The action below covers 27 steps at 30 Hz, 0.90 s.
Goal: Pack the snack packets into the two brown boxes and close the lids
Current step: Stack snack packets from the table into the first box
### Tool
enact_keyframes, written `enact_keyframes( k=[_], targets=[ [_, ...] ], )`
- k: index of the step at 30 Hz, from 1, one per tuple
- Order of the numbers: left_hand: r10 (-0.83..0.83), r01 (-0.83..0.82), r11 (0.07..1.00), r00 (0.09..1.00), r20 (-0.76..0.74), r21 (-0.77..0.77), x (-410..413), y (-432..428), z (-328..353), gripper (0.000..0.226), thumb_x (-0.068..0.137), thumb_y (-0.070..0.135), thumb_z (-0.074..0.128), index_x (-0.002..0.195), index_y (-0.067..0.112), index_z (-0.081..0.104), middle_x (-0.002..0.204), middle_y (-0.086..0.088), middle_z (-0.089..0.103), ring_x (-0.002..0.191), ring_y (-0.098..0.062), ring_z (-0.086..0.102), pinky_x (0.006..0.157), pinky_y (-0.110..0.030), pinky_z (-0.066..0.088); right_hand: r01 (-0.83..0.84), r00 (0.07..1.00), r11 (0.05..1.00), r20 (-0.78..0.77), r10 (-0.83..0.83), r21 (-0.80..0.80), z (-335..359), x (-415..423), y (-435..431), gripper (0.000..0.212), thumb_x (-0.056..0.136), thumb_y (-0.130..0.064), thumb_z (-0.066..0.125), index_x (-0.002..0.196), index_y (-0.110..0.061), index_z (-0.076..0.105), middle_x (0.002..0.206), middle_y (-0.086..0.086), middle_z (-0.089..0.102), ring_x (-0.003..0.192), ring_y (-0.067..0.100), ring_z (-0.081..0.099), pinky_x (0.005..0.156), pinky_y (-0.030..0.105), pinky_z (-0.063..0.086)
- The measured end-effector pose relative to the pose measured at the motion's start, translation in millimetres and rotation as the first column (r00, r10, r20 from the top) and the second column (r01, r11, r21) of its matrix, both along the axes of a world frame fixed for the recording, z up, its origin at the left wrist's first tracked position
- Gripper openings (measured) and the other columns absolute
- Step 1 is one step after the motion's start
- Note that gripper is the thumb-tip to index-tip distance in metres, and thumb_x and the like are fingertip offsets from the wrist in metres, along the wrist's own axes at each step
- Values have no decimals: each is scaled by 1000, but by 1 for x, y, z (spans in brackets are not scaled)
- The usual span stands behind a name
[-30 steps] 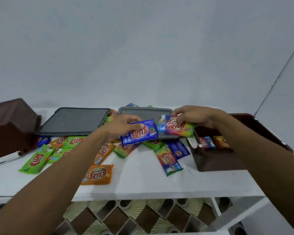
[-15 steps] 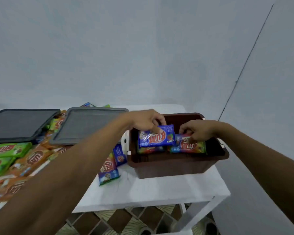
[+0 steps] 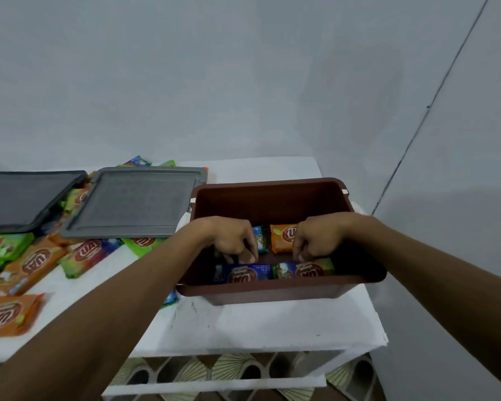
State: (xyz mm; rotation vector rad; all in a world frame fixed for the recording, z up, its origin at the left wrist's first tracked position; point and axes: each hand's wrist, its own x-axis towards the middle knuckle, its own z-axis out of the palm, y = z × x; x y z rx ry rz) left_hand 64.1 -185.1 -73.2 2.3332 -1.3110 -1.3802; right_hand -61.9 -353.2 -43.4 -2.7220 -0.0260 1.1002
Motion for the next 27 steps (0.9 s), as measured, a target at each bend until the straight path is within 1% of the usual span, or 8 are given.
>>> enact_keyframes(
  k=[7, 13, 17, 19, 21, 23, 25, 27],
  targets=[
    [-24, 25, 997, 1000, -9, 75, -2, 0, 0, 26, 95, 14, 58, 119, 11, 66, 122, -13, 64, 107, -21, 61, 84, -32, 58, 90, 990, 994, -111, -82, 66, -6, 5, -4, 25, 97, -20, 50, 117, -19, 66, 113, 7, 66, 106, 24, 64, 91, 37, 54],
    [11, -9, 1000, 996, 92, -26, -2, 0, 1, 21, 95, 16, 59, 114, 12, 68, 107, -5, 71, 96, -13, 68, 78, -28, 58, 81, 988, 994, 123, -89, 67, -10, 5, -7, 24, 97, -23, 53, 112, -18, 71, 101, -3, 72, 93, 10, 64, 84, 27, 49],
    [-136, 143, 990, 945, 297, -2, -4, 3, 10, 19, 94, 26, 59, 107, 19, 72, 96, 0, 73, 89, -13, 65, 84, -31, 54, 82, 983, 997, 164, -83, 18, -10, 1, -5, 25, 97, -24, 52, 111, -17, 71, 106, -1, 69, 96, 13, 62, 87, 32, 53],
    [-154, 178, 983, 914, 376, -30, -5, 8, 21, 18, 94, 32, 59, 100, 21, 73, 91, 4, 72, 86, -12, 65, 87, -35, 52, 105, 971, 993, 212, -114, 52, -5, 1, -2, 21, 97, -25, 51, 98, -21, 71, 91, -4, 67, 84, 11, 60, 77, 29, 51],
    [-120, 197, 969, 901, 417, -148, -4, 18, 34, 19, 93, 34, 60, 100, 22, 73, 94, 8, 71, 89, -10, 64, 90, -36, 51, 133, 941, 985, 298, -160, 109, 3, 2, 4, 20, 97, -22, 50, 99, -23, 70, 80, -13, 61, 77, 5, 58, 70, 22, 44],
    [-14, 131, 932, 945, 328, -337, -1, 35, 45, 20, 92, 29, 63, 107, 18, 72, 100, 6, 71, 93, -10, 66, 93, -34, 51, 142, 900, 978, 392, -193, 156, 10, 4, 13, 23, 97, -22, 51, 112, -23, 68, 79, -18, 61, 78, 1, 57, 70, 19, 41],
    [146, -92, 849, 987, 63, -520, 2, 59, 55, 22, 92, 20, 65, 112, 12, 68, 106, -5, 72, 99, -17, 68, 95, -31, 53, 124, 864, 967, 455, -217, 224, 17, 4, 30, 22, 96, -24, 53, 114, -24, 67, 78, -17, 61, 76, -1, 57, 70, 17, 40],
    [272, -307, 718, 950, -154, -624, 6, 90, 60, 22, 92, 15, 64, 113, 9, 66, 109, -10, 72, 102, -19, 69, 96, -29, 52, 69, 842, 950, 492, -219, 305, 23, 4, 54, 20, 95, -25, 56, 111, -24, 68, 83, -13, 66, 79, 1, 61, 73, 20, 45]
  ],
)
